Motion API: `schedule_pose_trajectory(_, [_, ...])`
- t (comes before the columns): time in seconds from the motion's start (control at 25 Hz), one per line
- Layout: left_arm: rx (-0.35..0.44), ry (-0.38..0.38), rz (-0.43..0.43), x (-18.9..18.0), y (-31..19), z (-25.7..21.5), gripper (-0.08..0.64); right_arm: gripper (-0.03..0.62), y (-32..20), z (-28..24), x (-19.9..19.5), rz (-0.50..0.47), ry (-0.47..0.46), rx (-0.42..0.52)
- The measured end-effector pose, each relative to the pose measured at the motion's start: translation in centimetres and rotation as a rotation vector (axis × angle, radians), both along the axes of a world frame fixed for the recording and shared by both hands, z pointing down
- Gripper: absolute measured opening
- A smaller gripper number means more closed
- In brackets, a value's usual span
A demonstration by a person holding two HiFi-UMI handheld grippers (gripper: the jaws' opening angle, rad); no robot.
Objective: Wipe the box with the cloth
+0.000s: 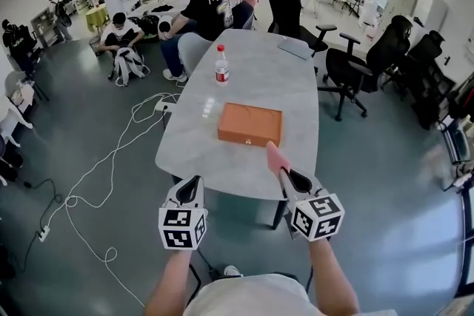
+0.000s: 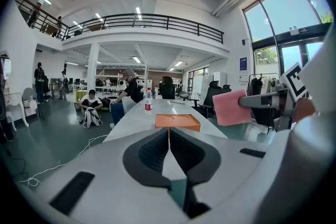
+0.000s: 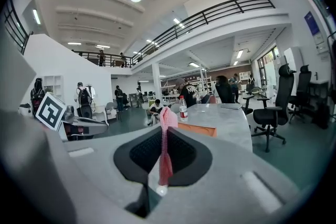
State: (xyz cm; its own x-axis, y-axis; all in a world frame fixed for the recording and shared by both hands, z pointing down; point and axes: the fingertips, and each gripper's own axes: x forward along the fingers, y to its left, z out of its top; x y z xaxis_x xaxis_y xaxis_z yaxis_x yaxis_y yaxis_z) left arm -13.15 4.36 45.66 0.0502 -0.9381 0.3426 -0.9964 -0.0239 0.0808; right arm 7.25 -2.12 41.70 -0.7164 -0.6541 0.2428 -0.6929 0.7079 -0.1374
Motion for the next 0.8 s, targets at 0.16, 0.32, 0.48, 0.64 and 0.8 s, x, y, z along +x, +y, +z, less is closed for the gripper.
schedule_pose_trajectory(0.16, [-0.009, 0.001, 0.019, -1.7, -1.5, 0.4, 0.017, 0.015, -1.3, -0.2, -2.3, -0.008, -0.017, -0.010])
schedule_pose_trajectory(0.32, [-0.015, 0.009, 0.026, -3.0, -2.8, 0.9, 0.017, 0.015, -2.3, 0.0, -4.1, -0.024, -0.038, -0.032])
schedule_pose_trajectory(0.48, [-0.019, 0.008, 0.034, -3.8, -4.3, 1.4, 0.017, 0.014, -3.8, 0.3, -5.6, -0.038, -0.052, -0.046])
schedule_pose_trajectory(0.64, [-0.026, 0.001, 0.026, -5.0, -5.8, 1.6, 0.017, 0.015, -5.8, 0.3, -7.1, -0.045, -0.064, -0.051])
schedule_pose_trajectory(0.8, [-0.031, 0.002, 0.004, -6.6, -8.1, 1.9, 0.017, 0.014, -8.2, 0.8, -8.9, -0.074, -0.078, -0.061])
